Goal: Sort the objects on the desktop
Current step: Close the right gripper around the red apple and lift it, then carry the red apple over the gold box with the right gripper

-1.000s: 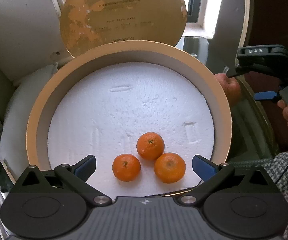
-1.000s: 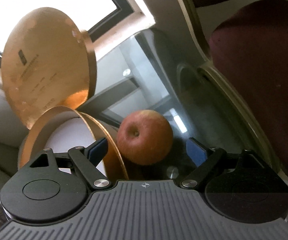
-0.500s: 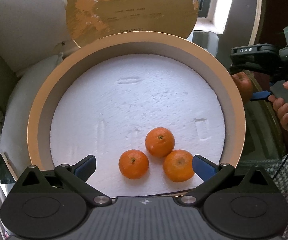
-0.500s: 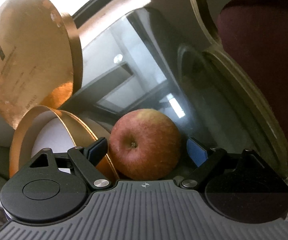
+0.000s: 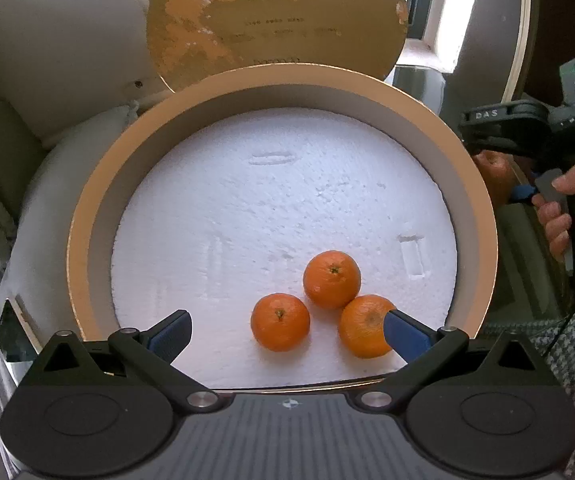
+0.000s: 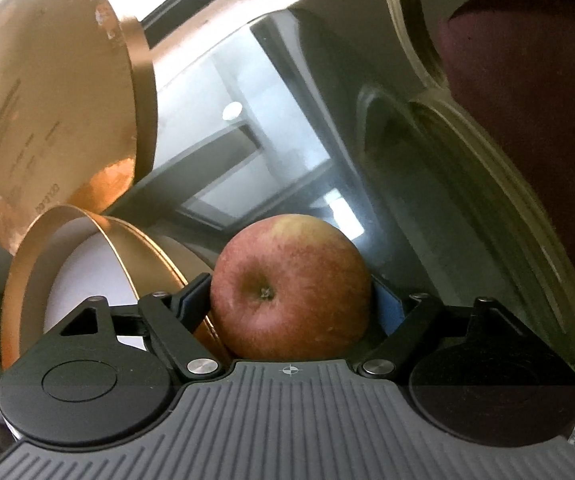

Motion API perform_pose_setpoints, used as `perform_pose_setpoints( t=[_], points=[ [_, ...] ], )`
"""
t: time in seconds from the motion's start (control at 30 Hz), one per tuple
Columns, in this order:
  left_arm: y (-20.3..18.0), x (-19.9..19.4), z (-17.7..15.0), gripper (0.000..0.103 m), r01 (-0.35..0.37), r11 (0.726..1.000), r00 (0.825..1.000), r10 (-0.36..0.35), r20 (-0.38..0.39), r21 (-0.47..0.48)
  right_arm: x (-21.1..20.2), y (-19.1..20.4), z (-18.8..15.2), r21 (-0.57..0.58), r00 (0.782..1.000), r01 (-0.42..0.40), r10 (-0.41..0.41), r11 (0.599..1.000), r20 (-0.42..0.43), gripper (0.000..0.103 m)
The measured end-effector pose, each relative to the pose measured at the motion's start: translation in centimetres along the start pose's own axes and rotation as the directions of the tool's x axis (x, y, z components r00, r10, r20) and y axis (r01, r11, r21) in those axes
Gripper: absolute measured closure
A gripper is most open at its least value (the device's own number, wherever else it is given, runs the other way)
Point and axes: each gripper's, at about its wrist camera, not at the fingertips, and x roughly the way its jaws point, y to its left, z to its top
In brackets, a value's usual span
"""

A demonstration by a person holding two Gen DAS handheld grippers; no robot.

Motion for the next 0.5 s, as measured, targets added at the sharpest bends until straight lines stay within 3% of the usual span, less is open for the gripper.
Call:
perform_pose_setpoints(
  t=[0.3, 0.5],
  points=[
    [0.9, -2.3, -1.1, 0.001, 0.031, 0.999, 0.998, -0.029, 0.064, -0.023, -6.2, -0.4, -0.2, -0.003, 0.995, -0.041, 0.041, 0.999, 0.086, 0.021],
    [3.6, -3.5, -2.5, 0.001, 0.021, 0.996, 0.996, -0.013, 0.093, -0.089, -10.9, 2.9, -2.0, -0.102, 0.984, -0.103, 0.116, 0.989, 0.131, 0.021]
  ],
)
